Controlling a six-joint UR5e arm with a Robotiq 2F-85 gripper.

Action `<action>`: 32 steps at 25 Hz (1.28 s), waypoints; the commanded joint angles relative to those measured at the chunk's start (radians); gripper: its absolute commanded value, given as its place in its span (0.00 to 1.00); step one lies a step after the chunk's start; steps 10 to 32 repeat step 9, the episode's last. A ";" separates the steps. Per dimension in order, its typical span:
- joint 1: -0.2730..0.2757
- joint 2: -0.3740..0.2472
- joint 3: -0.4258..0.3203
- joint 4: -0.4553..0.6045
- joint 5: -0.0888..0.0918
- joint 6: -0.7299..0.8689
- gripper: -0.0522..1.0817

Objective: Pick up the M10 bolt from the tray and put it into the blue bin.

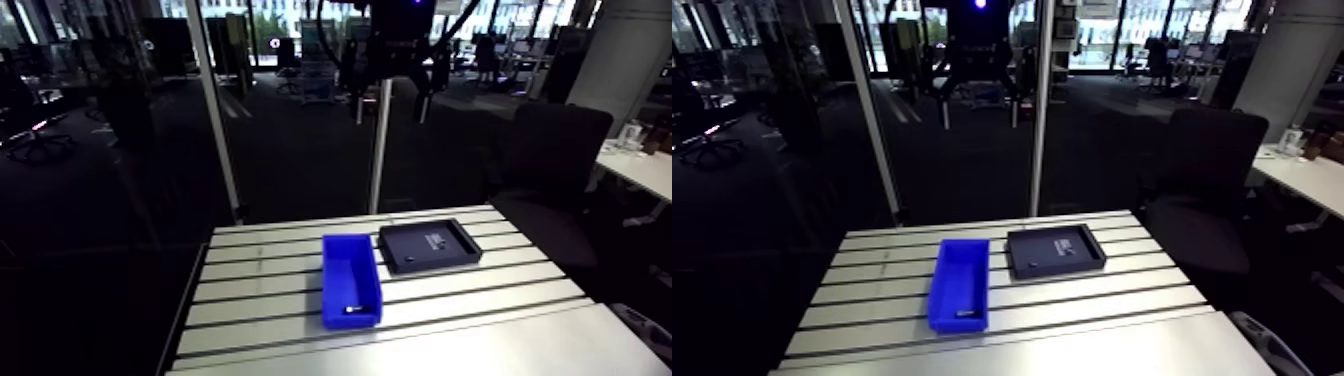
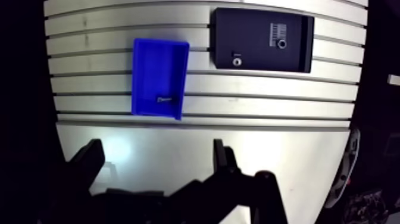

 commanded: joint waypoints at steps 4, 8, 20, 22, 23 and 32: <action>-0.003 -0.007 -0.013 0.005 -0.005 0.018 0.05; -0.003 -0.004 -0.014 0.003 -0.008 0.018 0.05; -0.003 -0.004 -0.014 0.002 -0.008 0.018 0.05; -0.003 -0.004 -0.014 0.002 -0.008 0.018 0.05; -0.003 -0.004 -0.014 0.002 -0.008 0.018 0.05; -0.003 -0.004 -0.014 0.002 -0.008 0.018 0.05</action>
